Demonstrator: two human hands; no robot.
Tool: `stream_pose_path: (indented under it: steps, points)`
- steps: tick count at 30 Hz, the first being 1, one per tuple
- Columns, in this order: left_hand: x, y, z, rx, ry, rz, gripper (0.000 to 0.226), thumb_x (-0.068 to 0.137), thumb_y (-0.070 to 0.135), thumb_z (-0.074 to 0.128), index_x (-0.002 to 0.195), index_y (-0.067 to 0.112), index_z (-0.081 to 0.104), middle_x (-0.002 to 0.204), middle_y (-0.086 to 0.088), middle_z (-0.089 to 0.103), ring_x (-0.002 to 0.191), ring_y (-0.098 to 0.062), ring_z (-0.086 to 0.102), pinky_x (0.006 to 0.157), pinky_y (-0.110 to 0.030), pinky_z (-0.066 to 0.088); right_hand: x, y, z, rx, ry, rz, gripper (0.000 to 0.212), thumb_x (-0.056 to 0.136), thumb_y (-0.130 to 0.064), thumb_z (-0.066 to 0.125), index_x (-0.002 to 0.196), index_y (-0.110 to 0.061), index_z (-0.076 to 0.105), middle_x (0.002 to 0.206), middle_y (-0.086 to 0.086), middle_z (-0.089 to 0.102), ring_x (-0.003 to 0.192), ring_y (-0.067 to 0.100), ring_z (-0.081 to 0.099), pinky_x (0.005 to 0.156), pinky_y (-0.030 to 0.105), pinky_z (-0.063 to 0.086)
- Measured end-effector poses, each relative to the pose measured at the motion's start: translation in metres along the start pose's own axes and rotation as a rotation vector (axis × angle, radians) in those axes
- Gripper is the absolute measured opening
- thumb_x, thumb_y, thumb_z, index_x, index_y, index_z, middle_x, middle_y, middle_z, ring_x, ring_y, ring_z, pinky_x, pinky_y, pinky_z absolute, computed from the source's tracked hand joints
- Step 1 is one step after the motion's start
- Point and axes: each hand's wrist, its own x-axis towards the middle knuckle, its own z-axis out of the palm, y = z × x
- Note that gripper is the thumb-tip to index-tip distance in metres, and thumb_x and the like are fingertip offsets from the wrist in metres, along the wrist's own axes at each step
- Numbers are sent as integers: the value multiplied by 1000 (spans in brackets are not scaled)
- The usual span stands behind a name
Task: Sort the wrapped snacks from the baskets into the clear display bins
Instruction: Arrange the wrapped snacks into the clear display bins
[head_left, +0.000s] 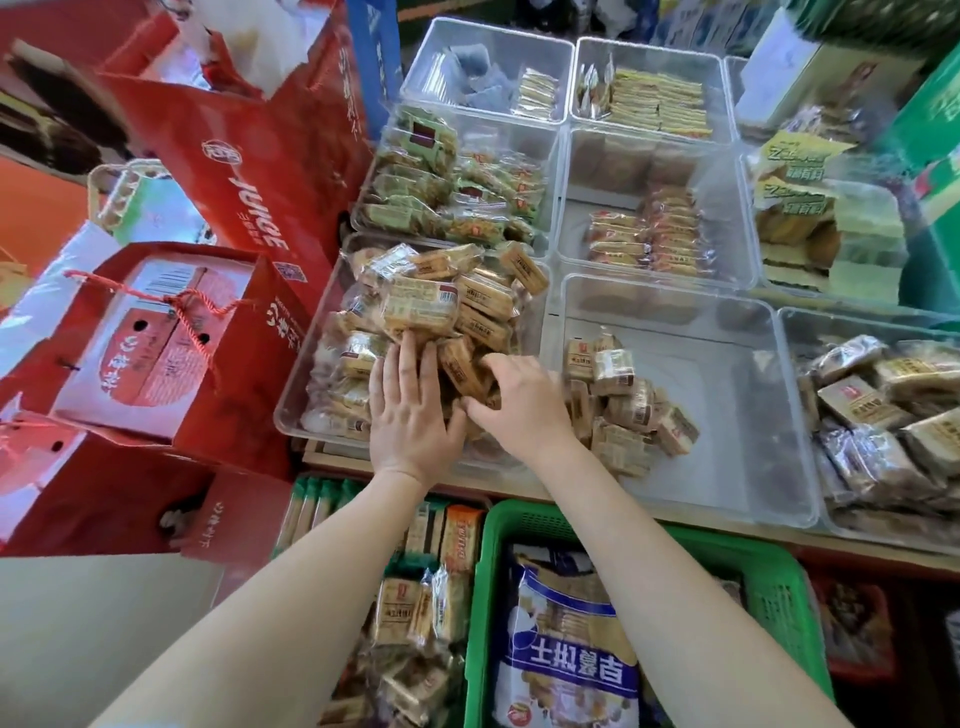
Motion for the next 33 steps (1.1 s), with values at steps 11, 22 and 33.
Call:
stream_pose_path:
  steps: [11, 22, 33]
  points:
    - [2, 1, 0, -8, 25, 15, 69, 91, 42, 31, 150, 7, 32, 162, -19, 16, 147, -37, 19, 122, -44, -3, 18, -1, 11, -117, -4, 82, 55, 87, -58, 61, 128, -21, 57, 117, -1, 65, 113, 23, 54, 96, 41, 36]
    - [1, 2, -4, 30, 18, 20, 70, 91, 45, 28, 152, 12, 33, 163, -19, 14, 148, -35, 15, 120, -38, -11, -30, 38, -35, 379, 594, 243, 27, 95, -23, 56, 120, -13, 59, 97, 1, 60, 77, 14, 56, 65, 20, 44]
    - [1, 2, -3, 43, 16, 25, 67, 91, 45, 29, 151, 16, 34, 163, -18, 11, 149, -36, 13, 121, -41, -9, 6, 83, -25, -239, 81, 422, 45, 103, -38, 40, 143, -20, 51, 162, 10, 27, 150, 32, 19, 119, 53, 16]
